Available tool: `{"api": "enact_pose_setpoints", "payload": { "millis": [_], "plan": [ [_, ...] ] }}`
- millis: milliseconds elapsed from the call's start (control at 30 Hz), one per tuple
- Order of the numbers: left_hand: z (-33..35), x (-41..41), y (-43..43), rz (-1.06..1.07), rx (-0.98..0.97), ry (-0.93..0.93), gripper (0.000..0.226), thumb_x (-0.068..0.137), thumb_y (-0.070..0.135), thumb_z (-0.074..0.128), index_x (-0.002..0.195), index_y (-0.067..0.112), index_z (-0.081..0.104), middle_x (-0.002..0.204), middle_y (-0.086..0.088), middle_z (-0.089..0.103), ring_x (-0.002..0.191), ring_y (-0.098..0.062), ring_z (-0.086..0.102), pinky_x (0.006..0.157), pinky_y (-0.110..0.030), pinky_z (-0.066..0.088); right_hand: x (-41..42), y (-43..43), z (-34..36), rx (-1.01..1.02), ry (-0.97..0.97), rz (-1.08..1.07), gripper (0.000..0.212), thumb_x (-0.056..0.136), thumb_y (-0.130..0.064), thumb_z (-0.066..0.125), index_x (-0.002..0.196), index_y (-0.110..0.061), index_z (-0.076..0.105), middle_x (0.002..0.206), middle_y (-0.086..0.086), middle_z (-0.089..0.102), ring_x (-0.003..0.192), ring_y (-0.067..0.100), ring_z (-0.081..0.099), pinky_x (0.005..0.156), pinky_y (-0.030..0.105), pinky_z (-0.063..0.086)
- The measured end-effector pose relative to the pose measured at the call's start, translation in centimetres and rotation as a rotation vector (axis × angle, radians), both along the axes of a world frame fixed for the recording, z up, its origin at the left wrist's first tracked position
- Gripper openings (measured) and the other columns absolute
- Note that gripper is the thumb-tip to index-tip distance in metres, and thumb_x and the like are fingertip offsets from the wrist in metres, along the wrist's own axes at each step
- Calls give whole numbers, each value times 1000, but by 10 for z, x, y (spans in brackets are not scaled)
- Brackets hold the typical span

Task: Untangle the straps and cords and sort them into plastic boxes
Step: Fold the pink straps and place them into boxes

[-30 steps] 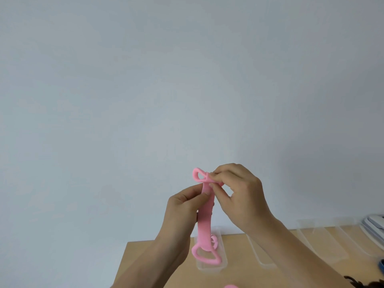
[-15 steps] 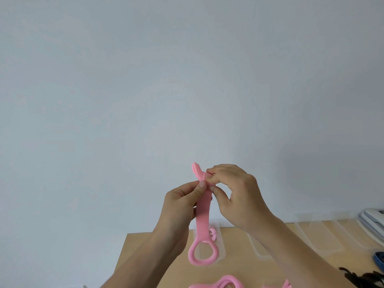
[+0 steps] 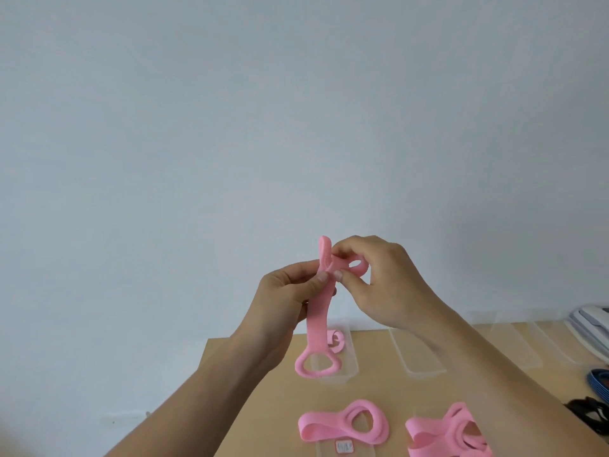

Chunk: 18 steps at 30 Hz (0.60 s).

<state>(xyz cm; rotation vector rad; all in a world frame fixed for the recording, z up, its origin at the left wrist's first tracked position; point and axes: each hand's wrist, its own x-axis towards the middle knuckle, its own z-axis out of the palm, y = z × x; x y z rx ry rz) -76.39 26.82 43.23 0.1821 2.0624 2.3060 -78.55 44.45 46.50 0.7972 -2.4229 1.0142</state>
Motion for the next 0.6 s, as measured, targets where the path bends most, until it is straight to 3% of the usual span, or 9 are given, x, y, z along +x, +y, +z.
{"api": "enact_pose_setpoints", "payload": {
  "millis": [167,333,600],
  "plan": [
    [-8,2,-2,35,-57,-56,19,99,23,68,96,12,83,96,-14,79,87,-22,76,77,-29,61,-1,0,-9,-10,-34,-41,16,83,-8,74,92,-21,71,86,-15,70,85,7,62,73,11,44],
    [-14,7,-1,51,-55,-93,18,96,24,72,95,10,83,98,-18,78,86,-23,76,75,-30,62,-1,-6,-21,-31,34,-85,18,81,-5,74,86,-22,73,81,-12,70,84,15,60,75,24,46],
    [-13,12,-4,-53,37,-85,41,88,50,74,110,15,81,115,-19,76,101,-27,73,94,-39,58,3,-14,-42,-81,208,-102,11,76,1,78,76,-9,72,80,1,66,76,24,57,65,41,50]
  ]
}}
